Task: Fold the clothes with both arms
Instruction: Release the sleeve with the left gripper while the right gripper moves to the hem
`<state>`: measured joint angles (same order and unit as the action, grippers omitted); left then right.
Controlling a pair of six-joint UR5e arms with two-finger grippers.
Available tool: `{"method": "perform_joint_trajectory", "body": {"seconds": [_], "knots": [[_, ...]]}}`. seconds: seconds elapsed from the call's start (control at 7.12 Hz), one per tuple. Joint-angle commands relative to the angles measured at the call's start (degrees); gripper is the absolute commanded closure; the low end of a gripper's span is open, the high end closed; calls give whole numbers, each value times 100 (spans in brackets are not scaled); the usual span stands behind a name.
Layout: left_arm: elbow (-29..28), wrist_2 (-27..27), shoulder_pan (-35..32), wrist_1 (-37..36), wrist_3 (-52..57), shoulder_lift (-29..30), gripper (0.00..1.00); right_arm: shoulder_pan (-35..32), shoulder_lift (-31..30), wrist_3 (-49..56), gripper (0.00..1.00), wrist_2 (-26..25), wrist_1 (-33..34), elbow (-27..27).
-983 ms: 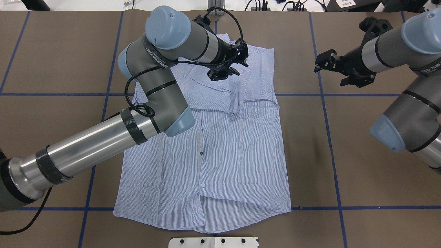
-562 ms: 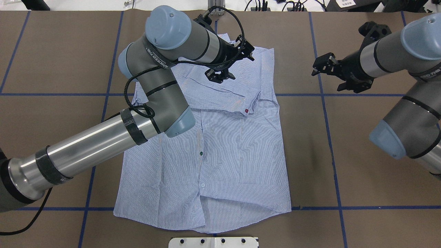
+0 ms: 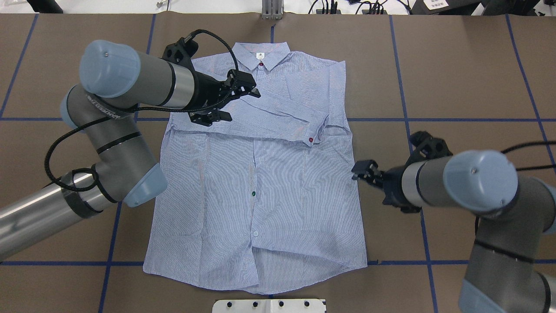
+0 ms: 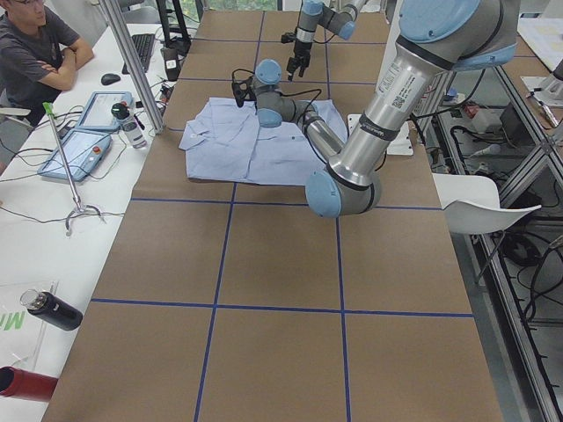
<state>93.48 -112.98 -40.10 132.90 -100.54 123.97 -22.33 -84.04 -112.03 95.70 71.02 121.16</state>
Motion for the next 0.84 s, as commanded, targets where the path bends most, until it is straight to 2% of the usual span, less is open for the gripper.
{"method": "perform_joint_trajectory", "body": {"seconds": [0.0, 0.14, 0.7], "knots": [[136, 21, -24, -1, 96, -198, 2, 1506, -244, -1541, 2, -1477, 9, 224], [136, 30, -24, -1, 96, -250, 2, 1895, -253, -2002, 6, -1910, 18, 172], [136, 39, -24, -1, 96, -294, 2, 2162, -384, -2253, 12, -2152, 18, -48]]}}
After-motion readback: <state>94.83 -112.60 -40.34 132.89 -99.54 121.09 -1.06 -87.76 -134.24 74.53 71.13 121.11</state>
